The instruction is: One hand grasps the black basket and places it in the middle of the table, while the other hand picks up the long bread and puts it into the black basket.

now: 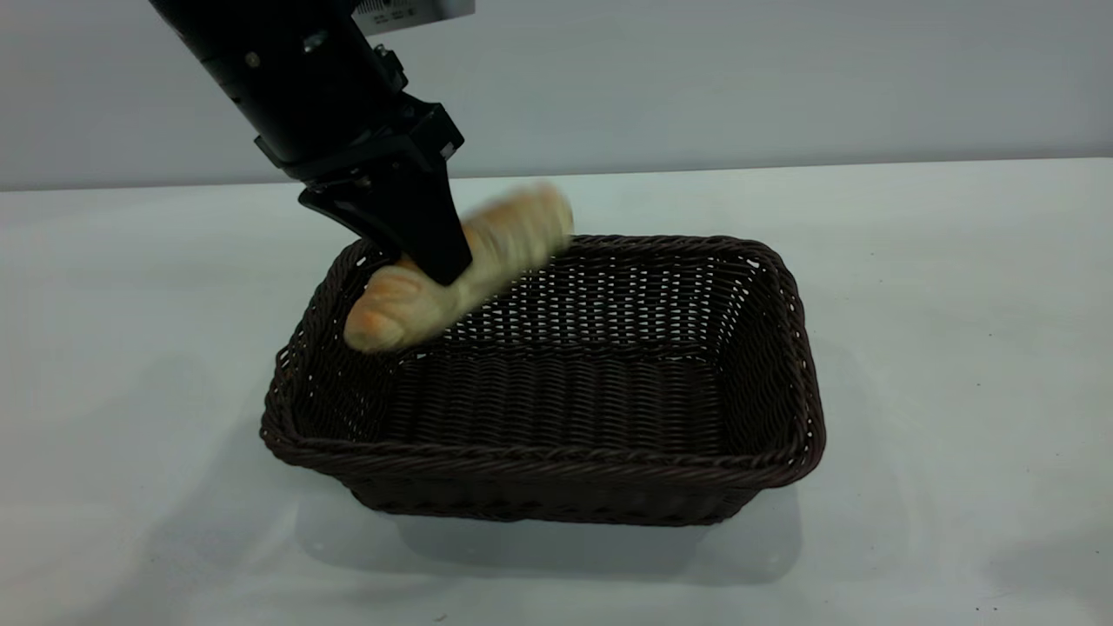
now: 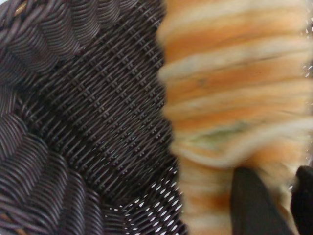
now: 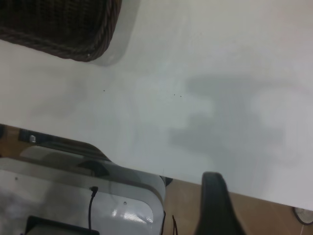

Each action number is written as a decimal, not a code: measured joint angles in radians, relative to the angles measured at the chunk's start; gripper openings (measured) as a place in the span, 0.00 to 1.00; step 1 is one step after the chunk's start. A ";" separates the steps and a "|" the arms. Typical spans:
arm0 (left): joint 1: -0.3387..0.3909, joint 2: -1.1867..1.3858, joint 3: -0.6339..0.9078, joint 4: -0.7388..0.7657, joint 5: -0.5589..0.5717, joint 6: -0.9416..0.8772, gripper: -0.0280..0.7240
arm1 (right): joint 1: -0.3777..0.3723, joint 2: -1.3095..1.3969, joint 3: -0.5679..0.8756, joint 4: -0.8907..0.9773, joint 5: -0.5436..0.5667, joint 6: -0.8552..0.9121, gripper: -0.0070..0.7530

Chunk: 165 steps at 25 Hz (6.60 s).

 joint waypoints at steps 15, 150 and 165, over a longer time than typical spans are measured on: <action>0.000 -0.001 -0.132 -0.003 0.030 -0.087 0.68 | 0.000 0.000 0.000 0.007 0.000 0.002 0.68; 0.000 -1.555 0.810 0.636 0.372 -0.692 0.67 | 0.000 -0.800 0.561 -0.005 -0.105 -0.128 0.68; 0.000 -1.558 0.810 0.636 0.372 -0.691 0.67 | 0.000 -0.802 0.561 -0.005 -0.105 -0.128 0.68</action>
